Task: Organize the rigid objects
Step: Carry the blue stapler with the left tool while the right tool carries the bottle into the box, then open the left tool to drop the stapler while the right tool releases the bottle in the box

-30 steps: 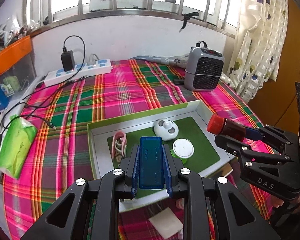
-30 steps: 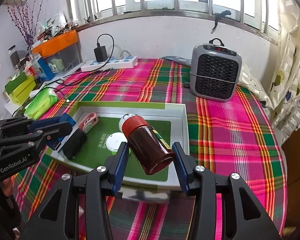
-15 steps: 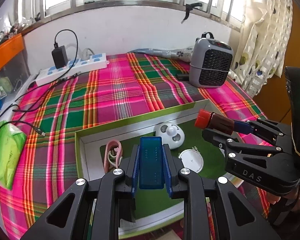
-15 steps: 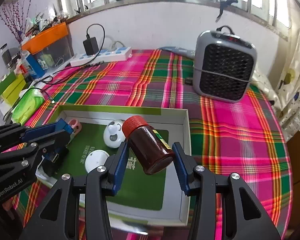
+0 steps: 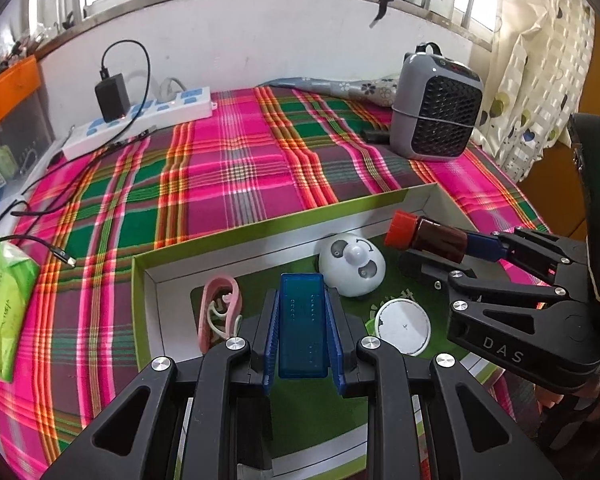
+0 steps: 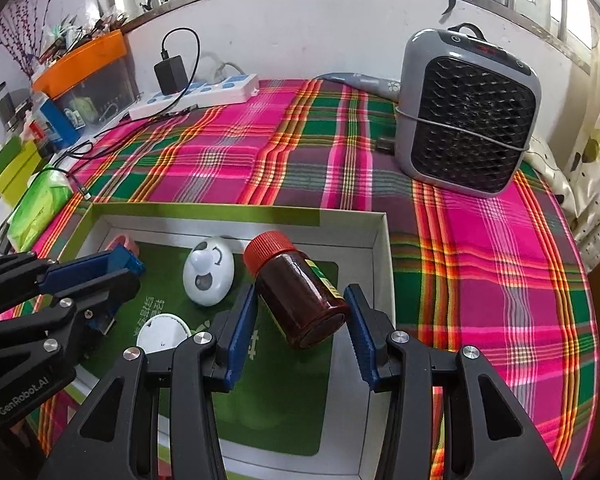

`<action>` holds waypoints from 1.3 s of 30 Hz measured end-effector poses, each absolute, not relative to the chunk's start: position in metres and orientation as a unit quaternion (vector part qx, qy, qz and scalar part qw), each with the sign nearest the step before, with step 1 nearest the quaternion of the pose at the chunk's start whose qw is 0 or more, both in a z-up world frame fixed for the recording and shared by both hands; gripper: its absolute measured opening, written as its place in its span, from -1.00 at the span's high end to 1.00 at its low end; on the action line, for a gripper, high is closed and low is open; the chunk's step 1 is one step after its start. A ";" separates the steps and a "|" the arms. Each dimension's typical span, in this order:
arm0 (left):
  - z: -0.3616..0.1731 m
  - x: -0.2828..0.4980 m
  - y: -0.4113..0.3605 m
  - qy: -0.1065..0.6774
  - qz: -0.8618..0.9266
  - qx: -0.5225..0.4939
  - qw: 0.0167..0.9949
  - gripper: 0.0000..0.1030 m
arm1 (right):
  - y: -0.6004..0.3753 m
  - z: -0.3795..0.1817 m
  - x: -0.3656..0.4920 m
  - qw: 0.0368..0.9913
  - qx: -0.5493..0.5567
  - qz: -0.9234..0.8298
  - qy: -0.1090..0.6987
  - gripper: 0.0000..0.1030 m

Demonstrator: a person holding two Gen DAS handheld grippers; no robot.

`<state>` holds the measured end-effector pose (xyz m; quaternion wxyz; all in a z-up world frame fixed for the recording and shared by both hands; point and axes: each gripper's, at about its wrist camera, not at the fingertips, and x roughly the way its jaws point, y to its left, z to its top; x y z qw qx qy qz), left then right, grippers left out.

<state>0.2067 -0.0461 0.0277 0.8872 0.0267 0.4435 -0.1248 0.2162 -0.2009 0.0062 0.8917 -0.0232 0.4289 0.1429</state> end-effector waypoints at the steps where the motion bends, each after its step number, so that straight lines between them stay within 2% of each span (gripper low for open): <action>1: 0.027 0.207 -0.046 0.444 -0.124 0.028 0.887 0.59 | -0.201 0.006 0.217 0.891 -0.023 0.145 0.430 0.11; 39: 0.015 0.211 -0.049 0.458 -0.123 0.032 0.880 0.58 | -0.191 0.000 0.221 0.885 -0.042 0.155 0.437 0.10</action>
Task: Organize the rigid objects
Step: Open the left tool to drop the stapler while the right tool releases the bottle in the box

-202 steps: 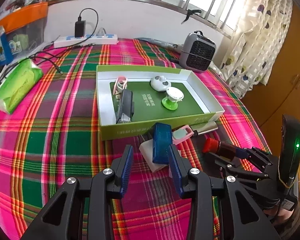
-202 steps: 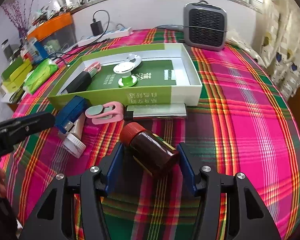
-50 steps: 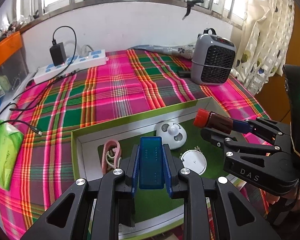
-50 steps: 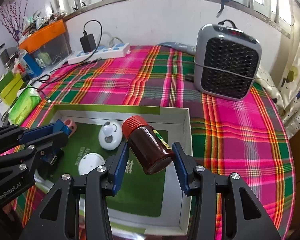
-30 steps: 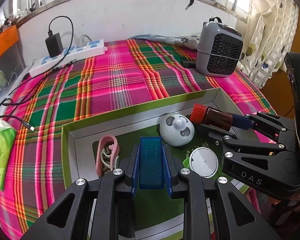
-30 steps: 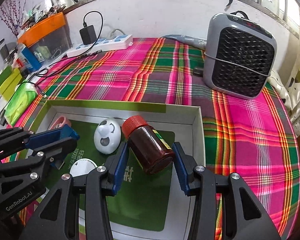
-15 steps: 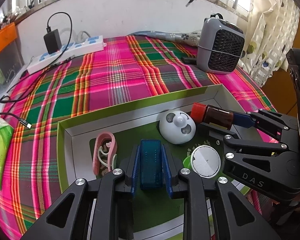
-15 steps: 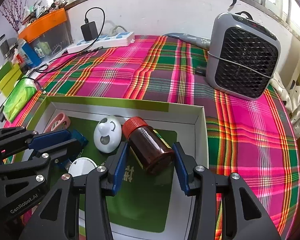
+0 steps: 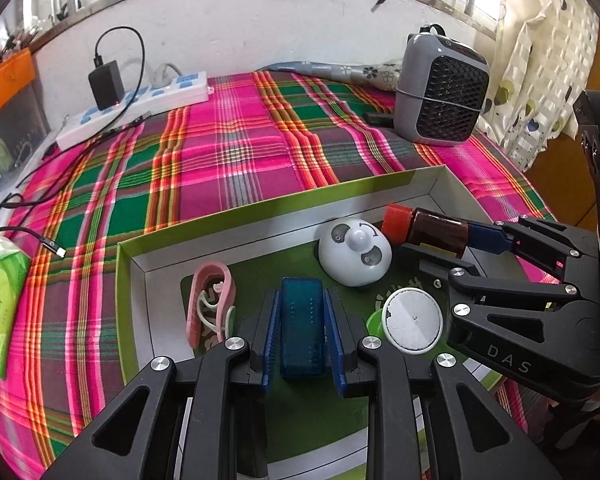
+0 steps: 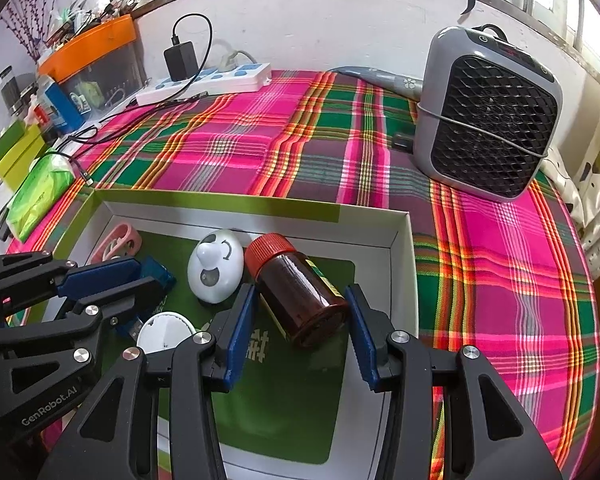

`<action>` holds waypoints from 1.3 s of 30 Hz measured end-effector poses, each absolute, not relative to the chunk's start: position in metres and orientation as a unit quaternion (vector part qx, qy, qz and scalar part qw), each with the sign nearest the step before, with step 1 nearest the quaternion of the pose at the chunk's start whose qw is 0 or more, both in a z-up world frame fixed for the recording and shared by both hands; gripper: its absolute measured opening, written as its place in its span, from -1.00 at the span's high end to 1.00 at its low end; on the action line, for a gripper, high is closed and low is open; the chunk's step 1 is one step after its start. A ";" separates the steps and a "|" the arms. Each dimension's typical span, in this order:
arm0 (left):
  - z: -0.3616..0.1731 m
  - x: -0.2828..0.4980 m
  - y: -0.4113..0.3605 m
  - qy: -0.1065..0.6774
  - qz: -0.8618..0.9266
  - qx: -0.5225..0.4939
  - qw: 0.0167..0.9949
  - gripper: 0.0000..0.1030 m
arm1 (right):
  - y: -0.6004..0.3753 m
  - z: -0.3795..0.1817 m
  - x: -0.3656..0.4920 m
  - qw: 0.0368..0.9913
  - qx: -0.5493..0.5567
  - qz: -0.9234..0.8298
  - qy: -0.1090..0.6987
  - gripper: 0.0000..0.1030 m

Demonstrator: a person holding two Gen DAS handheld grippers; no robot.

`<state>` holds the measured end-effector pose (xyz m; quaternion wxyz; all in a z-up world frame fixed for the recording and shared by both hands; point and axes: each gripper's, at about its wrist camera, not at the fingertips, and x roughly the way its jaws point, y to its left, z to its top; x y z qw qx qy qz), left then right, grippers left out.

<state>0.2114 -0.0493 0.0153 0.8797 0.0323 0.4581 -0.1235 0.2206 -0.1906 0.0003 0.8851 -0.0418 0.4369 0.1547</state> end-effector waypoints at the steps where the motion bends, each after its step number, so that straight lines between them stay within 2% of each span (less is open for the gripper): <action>1: 0.015 0.211 -0.050 0.458 -0.122 0.034 0.880 0.58 | -0.191 0.000 0.221 0.885 -0.040 0.155 0.437 0.10; 7: 0.019 0.207 -0.048 0.453 -0.121 0.032 0.883 0.44 | -0.192 0.000 0.220 0.886 -0.036 0.154 0.436 0.10; 15: 0.028 0.194 -0.049 0.442 -0.120 0.034 0.888 0.43 | -0.194 0.007 0.212 0.891 -0.027 0.160 0.424 0.09; 19: 0.034 0.185 -0.046 0.433 -0.115 0.031 0.894 0.43 | -0.194 0.011 0.205 0.894 -0.026 0.159 0.419 0.01; 39: 0.059 0.128 -0.039 0.395 -0.096 0.031 0.913 0.43 | -0.203 0.038 0.154 0.911 0.000 0.161 0.380 0.01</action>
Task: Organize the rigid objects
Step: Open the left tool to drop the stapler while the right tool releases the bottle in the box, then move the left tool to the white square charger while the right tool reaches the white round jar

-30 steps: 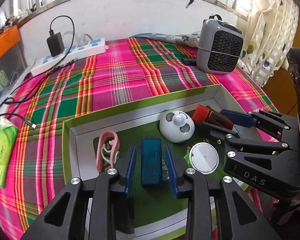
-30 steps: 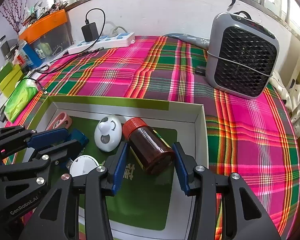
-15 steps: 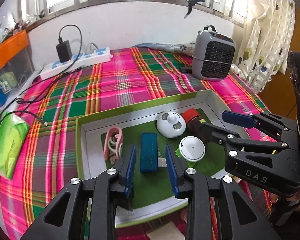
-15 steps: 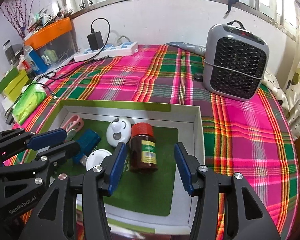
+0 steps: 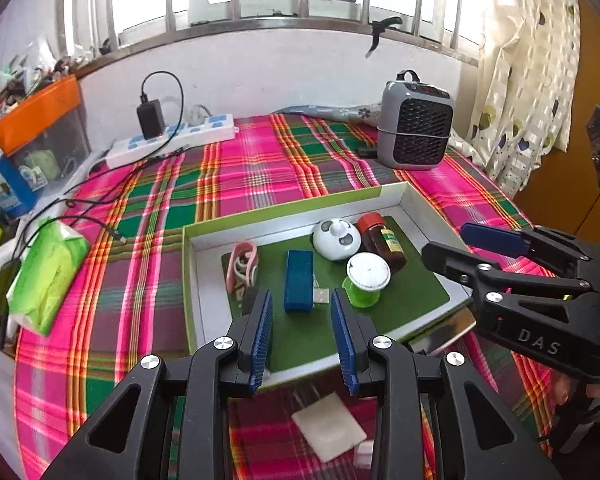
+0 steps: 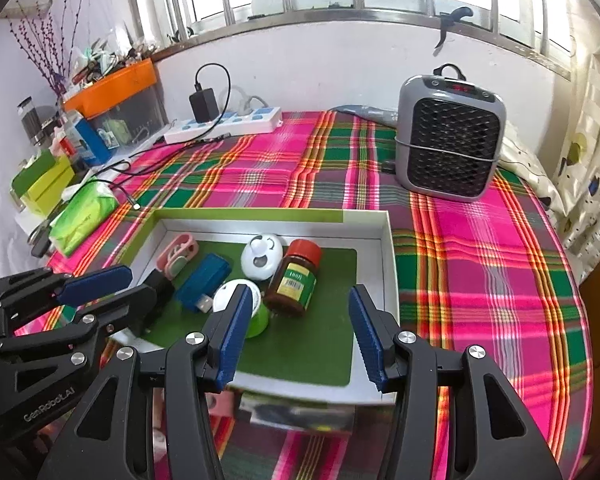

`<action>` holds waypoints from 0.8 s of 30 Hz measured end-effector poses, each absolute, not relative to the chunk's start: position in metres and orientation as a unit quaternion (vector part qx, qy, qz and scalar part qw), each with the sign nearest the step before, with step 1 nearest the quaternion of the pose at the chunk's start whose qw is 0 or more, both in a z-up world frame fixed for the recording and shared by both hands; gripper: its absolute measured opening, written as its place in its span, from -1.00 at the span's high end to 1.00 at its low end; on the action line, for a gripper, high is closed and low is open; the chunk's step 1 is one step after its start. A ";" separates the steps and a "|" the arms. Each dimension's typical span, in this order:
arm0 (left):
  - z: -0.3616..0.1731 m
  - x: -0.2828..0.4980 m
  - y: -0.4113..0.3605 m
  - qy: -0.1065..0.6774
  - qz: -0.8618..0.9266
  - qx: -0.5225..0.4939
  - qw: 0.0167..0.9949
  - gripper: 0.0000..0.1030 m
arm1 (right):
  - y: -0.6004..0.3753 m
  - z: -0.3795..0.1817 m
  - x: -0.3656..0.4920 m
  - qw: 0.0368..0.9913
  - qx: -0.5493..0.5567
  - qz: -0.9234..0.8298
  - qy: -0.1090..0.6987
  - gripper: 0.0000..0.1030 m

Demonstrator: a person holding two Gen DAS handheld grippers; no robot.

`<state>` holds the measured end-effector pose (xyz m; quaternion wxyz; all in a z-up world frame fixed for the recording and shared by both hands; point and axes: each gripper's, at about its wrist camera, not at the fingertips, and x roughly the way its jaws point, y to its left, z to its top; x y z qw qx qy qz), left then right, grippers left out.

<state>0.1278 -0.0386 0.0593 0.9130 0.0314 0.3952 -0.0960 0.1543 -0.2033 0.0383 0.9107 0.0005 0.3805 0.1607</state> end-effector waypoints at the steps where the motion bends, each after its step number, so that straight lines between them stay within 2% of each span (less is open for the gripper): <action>1: 0.060 0.125 -0.038 0.395 -0.097 0.028 0.913 0.43 | -0.203 0.039 0.151 0.912 -0.001 0.161 0.379 0.01; 24: 0.038 0.071 -0.003 0.416 -0.086 -0.020 0.905 0.43 | -0.206 0.024 0.086 0.911 0.004 0.168 0.377 0.01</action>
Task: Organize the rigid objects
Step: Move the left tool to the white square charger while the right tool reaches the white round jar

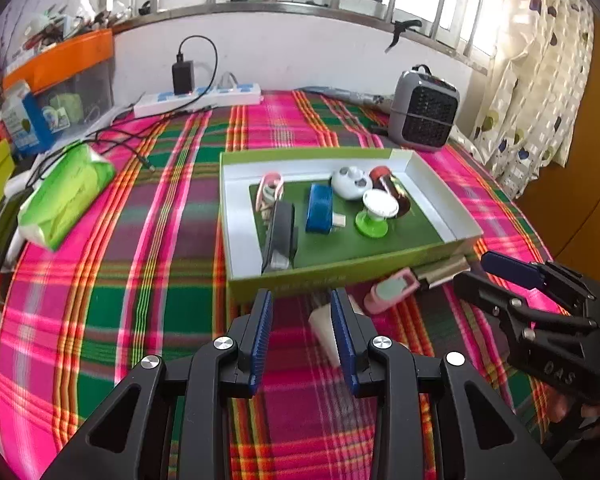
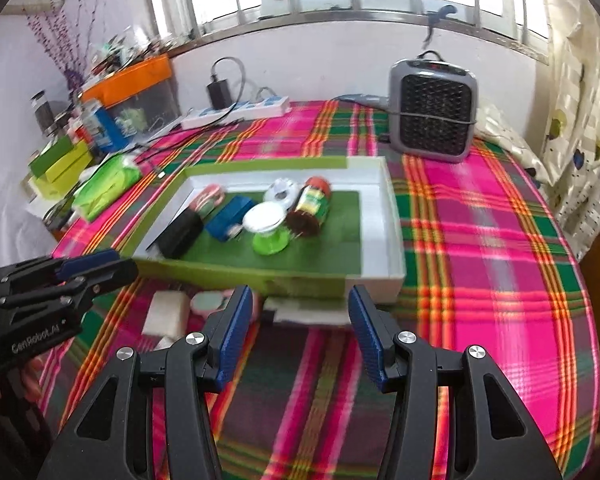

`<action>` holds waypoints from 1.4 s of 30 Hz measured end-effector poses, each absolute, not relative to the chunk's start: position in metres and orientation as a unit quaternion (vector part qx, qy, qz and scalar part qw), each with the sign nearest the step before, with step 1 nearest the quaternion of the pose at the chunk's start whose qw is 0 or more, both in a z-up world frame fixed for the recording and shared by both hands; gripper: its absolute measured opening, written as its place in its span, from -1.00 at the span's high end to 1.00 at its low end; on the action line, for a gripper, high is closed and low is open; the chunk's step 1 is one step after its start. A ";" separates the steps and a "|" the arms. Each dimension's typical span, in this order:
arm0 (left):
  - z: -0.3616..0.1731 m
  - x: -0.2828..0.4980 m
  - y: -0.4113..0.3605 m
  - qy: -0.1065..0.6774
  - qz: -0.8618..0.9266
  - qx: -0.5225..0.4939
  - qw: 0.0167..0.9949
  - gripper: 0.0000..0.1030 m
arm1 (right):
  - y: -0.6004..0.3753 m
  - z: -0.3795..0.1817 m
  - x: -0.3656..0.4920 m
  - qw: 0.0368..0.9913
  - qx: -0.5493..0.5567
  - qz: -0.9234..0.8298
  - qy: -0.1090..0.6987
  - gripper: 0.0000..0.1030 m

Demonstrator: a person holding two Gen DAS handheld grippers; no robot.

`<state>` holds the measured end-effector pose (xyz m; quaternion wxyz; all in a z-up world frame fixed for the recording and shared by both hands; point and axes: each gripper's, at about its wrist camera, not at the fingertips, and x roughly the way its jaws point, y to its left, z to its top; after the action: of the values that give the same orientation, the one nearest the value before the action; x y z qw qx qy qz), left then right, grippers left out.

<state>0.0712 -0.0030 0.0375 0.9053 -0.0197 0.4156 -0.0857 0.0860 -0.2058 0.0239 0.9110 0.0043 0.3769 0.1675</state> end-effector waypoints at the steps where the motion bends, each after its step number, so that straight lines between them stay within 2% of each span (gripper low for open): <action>1: 0.036 0.070 -0.002 0.417 -0.086 -0.021 0.905 0.43 | -0.202 0.023 0.083 0.910 0.001 0.175 0.377 0.01; 18: 0.021 0.056 0.020 0.433 -0.079 -0.038 0.897 0.43 | -0.155 0.003 0.059 0.871 -0.024 0.296 0.390 0.01; 42: 0.014 0.057 0.030 0.440 -0.082 -0.056 0.893 0.43 | -0.126 -0.014 0.066 0.856 -0.087 0.308 0.406 0.01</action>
<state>0.0575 0.0303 0.0144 0.8926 -0.0563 0.4398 -0.0815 0.0655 -0.1256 -0.0140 0.8563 -0.0866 0.4058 0.3076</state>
